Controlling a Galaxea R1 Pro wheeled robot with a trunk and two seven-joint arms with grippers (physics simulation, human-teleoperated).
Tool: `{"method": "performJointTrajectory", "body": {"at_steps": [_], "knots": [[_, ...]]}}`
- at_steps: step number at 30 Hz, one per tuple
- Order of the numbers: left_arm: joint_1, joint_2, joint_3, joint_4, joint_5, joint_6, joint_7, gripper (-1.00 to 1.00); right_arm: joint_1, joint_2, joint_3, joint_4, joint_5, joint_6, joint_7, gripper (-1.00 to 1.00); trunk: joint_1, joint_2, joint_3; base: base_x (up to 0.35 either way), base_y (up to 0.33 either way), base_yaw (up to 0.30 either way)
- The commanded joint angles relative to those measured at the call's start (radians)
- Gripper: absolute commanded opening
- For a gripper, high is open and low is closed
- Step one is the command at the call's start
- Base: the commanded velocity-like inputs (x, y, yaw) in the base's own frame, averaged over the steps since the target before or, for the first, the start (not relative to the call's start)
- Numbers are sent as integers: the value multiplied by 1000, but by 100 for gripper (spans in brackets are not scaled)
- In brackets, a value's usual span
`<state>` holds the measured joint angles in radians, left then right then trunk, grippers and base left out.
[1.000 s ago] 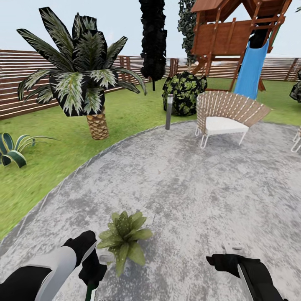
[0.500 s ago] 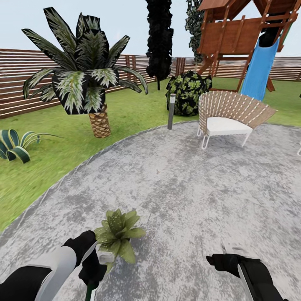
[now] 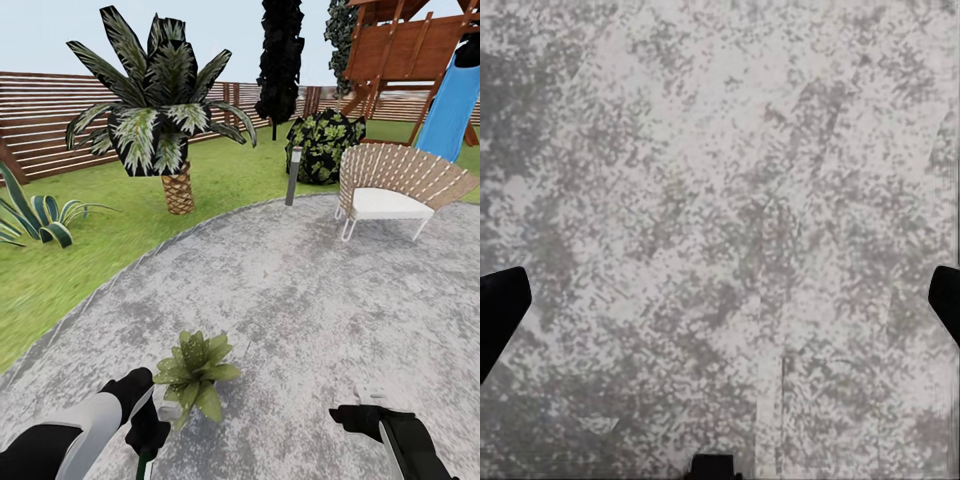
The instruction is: Pick up the pesticide atomizer in the garden and spray insectifuge to fully cover both potted plants in the garden.
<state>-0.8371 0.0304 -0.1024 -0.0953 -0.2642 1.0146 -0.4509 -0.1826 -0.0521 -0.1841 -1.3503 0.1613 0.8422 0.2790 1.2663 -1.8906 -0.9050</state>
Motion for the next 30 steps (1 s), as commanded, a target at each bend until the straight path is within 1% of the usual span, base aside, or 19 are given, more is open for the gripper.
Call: {"method": "performJointTrajectory", "body": {"at_steps": [1, 4, 10, 18, 20, 26, 30], "knots": [[0, 0, -8, -1, -5, 2, -11, -100, 0, 0, -1, -1, 11, 3, 9, 100, 0, 0, -2, 201, -264, 189], [0, 0, -9, -1, -8, 2, -10, -100, 0, 0, -1, 0, 9, 3, 9, 100, 0, 0, -5, 186, -285, 146], [0, 0, -11, -1, -7, 2, -10, -100, 0, 0, -1, 0, 9, 3, 9, 100, 0, 0, -6, 143, -309, 22], [-8, 1, -13, -1, -8, 2, -9, -100, 0, 0, 0, 0, 9, 3, 9, 100, 0, 0, -4, 32, -280, -81], [-21, 1, -13, -1, -8, 2, -9, -100, 0, 0, 0, 0, 9, 3, 9, 100, 0, 0, -4, 1, -67, -12], [-112, 0, -13, 1, -10, 4, -9, -100, -1, 0, 0, 0, 8, 3, 9, 100, 0, 0, -4, 0, -10, -2], [-138, 0, -15, 3, -12, 4, -9, -100, 0, 0, 0, 0, 9, 3, 9, 100, 0, 0, -4, 0, 0, 0]]}}
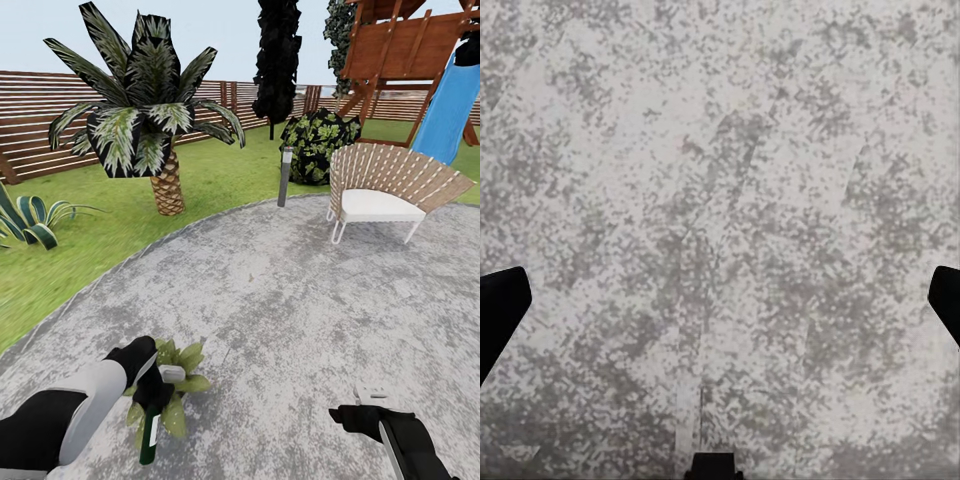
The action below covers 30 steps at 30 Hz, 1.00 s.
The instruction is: Pick up the pesticide atomizer in the garden and spray insectifuge to fully cover both potted plants in the garden.
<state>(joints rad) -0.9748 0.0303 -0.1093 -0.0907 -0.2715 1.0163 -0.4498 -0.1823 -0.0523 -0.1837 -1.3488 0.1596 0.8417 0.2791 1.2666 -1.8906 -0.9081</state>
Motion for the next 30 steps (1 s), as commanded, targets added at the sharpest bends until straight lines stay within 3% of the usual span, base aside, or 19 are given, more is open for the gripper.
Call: {"method": "performJointTrajectory", "body": {"at_steps": [1, 8, 22, 30], "knots": [[-1, 0, -8, -2, -4, 2, -10, -100, -1, 0, -1, -1, 11, 4, 9, 100, 0, 0, -1, 0, 0, 0], [10, 0, -9, -4, -5, 1, -10, -100, -1, 0, 0, -1, 12, 4, 9, 100, 0, 0, -1, 0, 0, 0], [124, 1, -8, -4, -2, 1, -12, -100, -1, 0, -1, -1, 11, 4, 9, 100, 0, 0, -1, 0, 0, 0], [125, 0, -7, -4, -5, 1, -11, -100, -1, 0, 0, -1, 9, 4, 9, 100, 0, 0, -1, 15, -128, 74]]}}
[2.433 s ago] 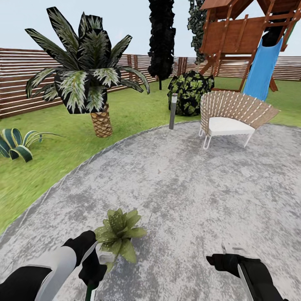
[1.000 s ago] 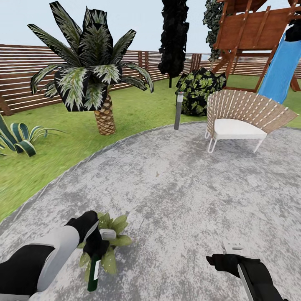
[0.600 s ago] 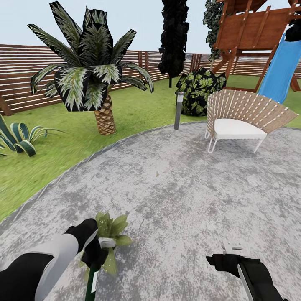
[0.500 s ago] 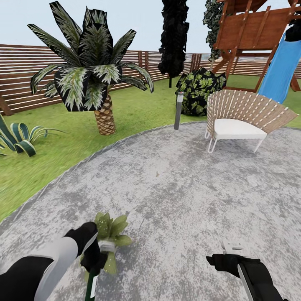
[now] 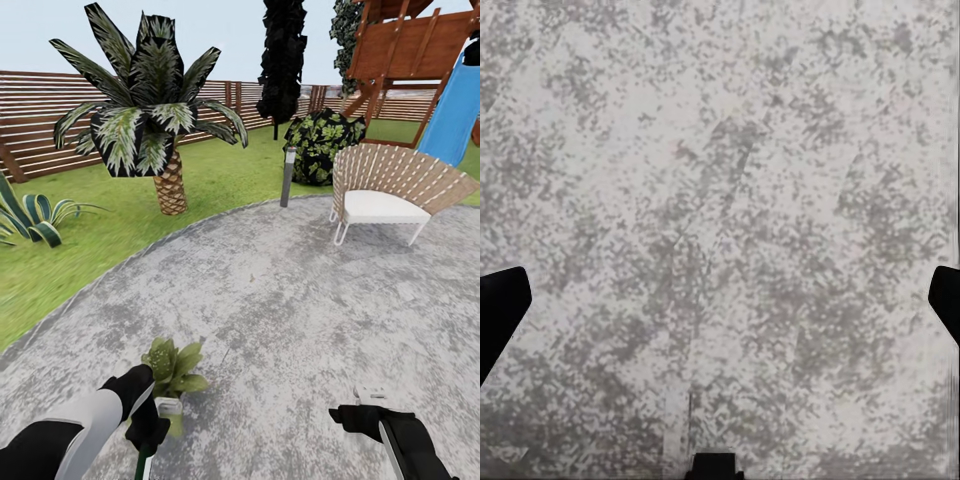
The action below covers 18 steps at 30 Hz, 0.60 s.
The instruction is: Pick up the pesticide atomizer in the garden and spray insectifuge to fully cover both potted plants in the garden.
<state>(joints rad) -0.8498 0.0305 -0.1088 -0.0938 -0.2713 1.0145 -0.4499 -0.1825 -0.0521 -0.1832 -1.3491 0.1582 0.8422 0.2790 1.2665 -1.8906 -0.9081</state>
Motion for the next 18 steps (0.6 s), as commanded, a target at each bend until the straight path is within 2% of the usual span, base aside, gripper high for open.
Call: {"method": "performJointTrajectory", "body": {"at_steps": [1, 10, 13, 18], "knots": [[-1, 0, -8, -1, -5, 2, -10, -100, 0, 0, -1, -1, 11, 3, 9, 100, 0, 0, -1, 64, -308, 240], [-2, 0, -9, -1, -4, 2, -10, -100, 0, 0, -1, -1, 11, 3, 9, 100, 0, 0, -1, 66, -318, 252], [-4, 0, -8, -1, 0, 2, -10, -100, 0, 0, -1, -1, 12, 3, 9, 100, 0, 0, -1, 198, -276, 245], [-5, 0, -8, -1, -3, 2, -10, -100, 0, 0, -1, -1, 16, 3, 9, 100, 0, 0, -3, 139, -145, 112]]}}
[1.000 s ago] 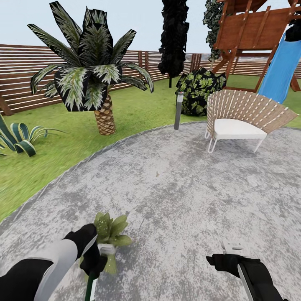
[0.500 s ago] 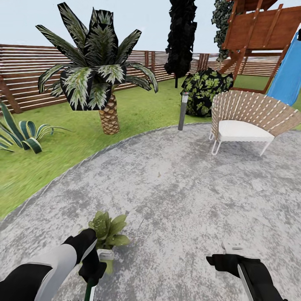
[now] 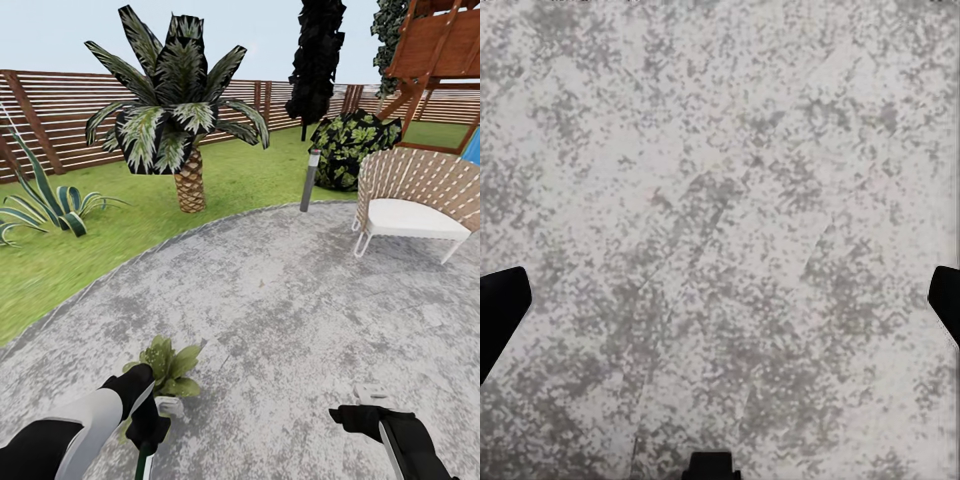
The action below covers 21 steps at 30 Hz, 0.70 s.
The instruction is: Pick up the pesticide atomizer in the garden and spray insectifuge to fully cover both potted plants in the garden.
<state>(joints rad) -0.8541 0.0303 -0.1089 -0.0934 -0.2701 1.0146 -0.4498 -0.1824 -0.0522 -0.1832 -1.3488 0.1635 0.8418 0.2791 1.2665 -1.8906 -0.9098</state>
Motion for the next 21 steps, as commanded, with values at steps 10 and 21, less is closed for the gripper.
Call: {"method": "performJointTrajectory", "body": {"at_steps": [10, 21], "knots": [[0, 0, -6, -2, 2, 2, -10, -100, 0, 0, -1, -1, 8, 3, 9, 100, 0, 0, -1, 40, -70, 105], [0, -1, -6, -2, 2, 2, -10, -100, -1, 0, -1, -1, 8, 4, 9, 100, 0, 0, -1, 189, -262, 208]]}}
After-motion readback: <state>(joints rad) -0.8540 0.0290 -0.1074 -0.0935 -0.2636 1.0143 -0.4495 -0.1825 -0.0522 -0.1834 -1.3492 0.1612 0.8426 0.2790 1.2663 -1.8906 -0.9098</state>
